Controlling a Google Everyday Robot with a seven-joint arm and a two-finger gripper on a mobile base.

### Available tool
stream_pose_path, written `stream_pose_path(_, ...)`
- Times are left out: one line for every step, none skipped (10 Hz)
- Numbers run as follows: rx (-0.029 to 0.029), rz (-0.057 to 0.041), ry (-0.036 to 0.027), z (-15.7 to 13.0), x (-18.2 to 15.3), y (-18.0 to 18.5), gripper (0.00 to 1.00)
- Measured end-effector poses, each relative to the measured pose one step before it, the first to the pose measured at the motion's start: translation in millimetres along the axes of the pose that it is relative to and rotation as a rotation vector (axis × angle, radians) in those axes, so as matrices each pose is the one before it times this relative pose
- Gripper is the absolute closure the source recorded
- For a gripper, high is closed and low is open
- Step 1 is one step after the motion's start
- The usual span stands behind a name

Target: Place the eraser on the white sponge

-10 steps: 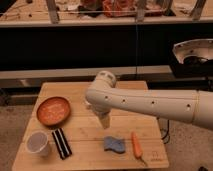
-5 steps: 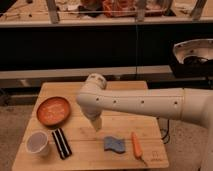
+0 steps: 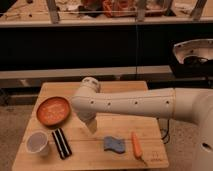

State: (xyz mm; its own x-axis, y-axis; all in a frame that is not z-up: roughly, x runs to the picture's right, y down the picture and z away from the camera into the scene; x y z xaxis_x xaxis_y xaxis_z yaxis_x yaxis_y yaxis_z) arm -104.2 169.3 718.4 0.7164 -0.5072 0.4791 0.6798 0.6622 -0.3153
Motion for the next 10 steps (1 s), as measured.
stream_pose_path(-0.00006, -0.02869, -0.00839, 3.73, -5.81, -1.85, 0.2)
stream_pose_path(0.00042, -0.02421, -0.00667, 3.17, -5.17, -2.04, 0.2)
stream_pose_path(0.00131, -0.0152, -0.00317, 2.4, -2.99, -1.5, 0.2)
stream_pose_path(0.00226, -0.01462, -0.00431, 2.36, -2.14, -1.02, 0.2)
stream_pose_path(0.00366, -0.0239, -0.00629, 3.01, -2.36, -1.0, 0.2)
stream_pose_path(0.00181, -0.02255, -0.00515, 2.28, -2.13, -0.28, 0.2)
stream_pose_path(0.00111, -0.0175, -0.00364, 1.38, -2.27, -0.65, 0.2)
stream_pose_path(0.00172, -0.03303, -0.00697, 3.1, -4.76, -1.44, 0.2)
stream_pose_path(0.00105, -0.01298, -0.00449, 2.12, -2.63, -0.97, 0.2)
stream_pose_path(-0.00093, -0.02352, -0.00494, 2.57, -2.34, -0.41, 0.2)
